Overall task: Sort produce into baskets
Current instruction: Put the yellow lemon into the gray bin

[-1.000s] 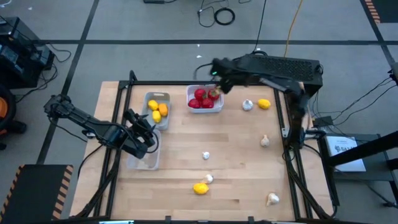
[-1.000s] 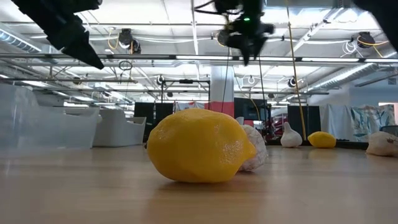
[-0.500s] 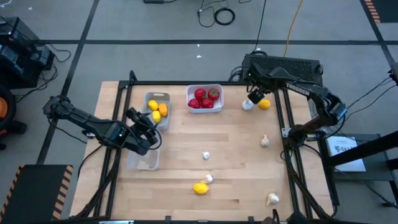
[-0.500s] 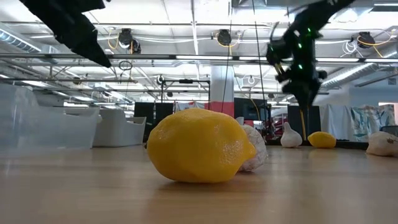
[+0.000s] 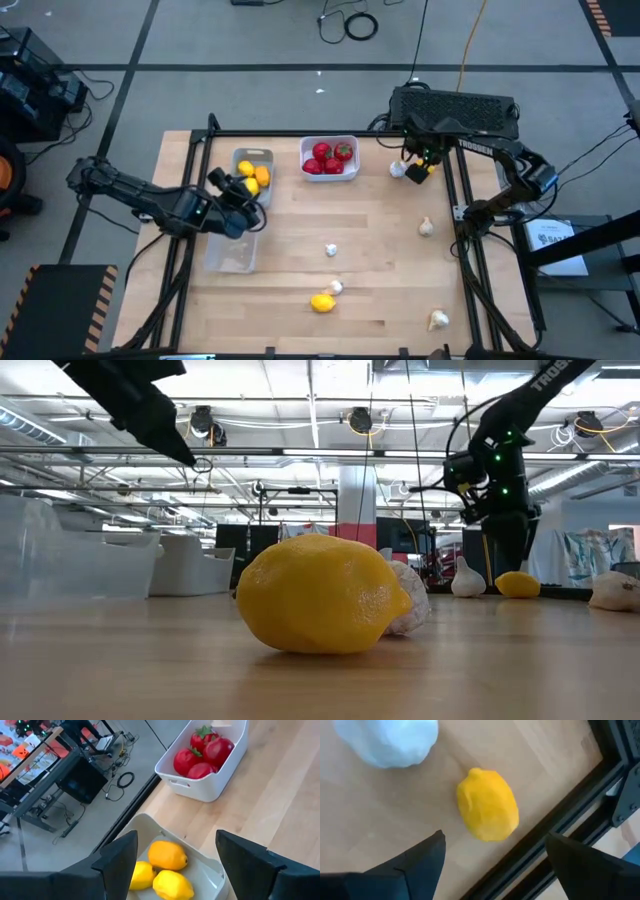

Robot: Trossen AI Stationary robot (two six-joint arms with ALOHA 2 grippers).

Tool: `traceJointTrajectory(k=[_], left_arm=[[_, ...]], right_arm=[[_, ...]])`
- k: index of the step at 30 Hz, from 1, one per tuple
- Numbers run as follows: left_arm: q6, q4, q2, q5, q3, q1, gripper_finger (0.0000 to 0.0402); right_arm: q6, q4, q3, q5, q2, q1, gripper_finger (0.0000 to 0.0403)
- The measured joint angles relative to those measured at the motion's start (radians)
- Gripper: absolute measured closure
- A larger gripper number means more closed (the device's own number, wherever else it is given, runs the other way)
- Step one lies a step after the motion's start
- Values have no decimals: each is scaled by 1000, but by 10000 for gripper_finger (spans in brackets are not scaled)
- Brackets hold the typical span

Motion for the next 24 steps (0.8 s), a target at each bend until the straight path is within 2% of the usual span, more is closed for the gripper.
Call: traceJointTrajectory(k=[3, 9, 14, 18, 24], left_arm=[[50, 42, 0, 2, 0, 14, 128], [137, 118, 0, 17, 0, 40, 128], [185, 151, 0, 26, 0, 62, 128], [186, 150, 0, 62, 0, 82, 128], [185, 149, 0, 114, 0, 91, 128]], right_arm=[[-30, 37, -20, -53, 0, 0, 74], [-84, 135, -61, -44, 27, -5, 74], [-100, 137, -61, -14, 72, -12, 78], [-104, 137, -59, -3, 79, -8, 101], [-26, 126, -59, -46, 86, -26, 161]])
